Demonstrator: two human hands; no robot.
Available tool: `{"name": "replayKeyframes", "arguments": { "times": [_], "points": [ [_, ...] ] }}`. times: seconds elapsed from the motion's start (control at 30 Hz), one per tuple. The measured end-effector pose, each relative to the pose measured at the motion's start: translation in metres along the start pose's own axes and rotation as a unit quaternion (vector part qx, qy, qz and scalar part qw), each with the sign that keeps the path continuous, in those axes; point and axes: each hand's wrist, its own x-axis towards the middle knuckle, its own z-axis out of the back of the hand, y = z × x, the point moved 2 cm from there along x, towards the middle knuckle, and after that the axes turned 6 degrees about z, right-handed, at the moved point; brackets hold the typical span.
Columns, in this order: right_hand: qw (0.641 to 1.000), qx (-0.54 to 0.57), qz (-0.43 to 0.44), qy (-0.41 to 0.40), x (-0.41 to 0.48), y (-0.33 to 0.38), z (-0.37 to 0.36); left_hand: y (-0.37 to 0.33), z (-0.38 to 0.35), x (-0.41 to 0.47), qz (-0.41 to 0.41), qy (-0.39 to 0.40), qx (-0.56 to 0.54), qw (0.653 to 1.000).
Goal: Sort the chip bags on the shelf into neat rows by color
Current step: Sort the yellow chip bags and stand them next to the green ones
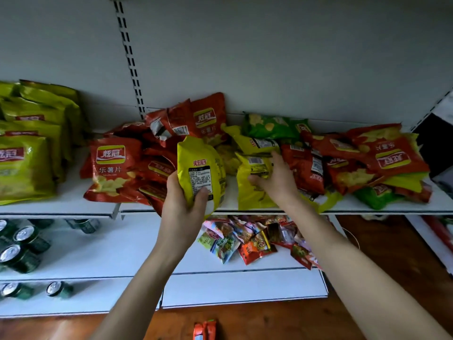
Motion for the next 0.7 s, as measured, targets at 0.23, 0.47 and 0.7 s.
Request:
{"name": "replayKeyframes", "arguments": {
  "times": [0.23,0.47,0.7],
  "points": [
    [0.98,0.175,0.094,0.019,-0.048,0.044,0.035,-0.009,-0.033,-0.008,0.115,0.036,-0.234,0.965],
    [0.963,0.245,0.097,0.047,-0.013,0.042,0.034,-0.006,-0.037,0.001,0.109,0.011,-0.229,0.967],
    [0.948,-0.237,0.194,0.086,0.075,0.001,-0.007,-0.002,-0.018,-0.004,0.1,-0.028,-0.216,0.971]
  ]
}}
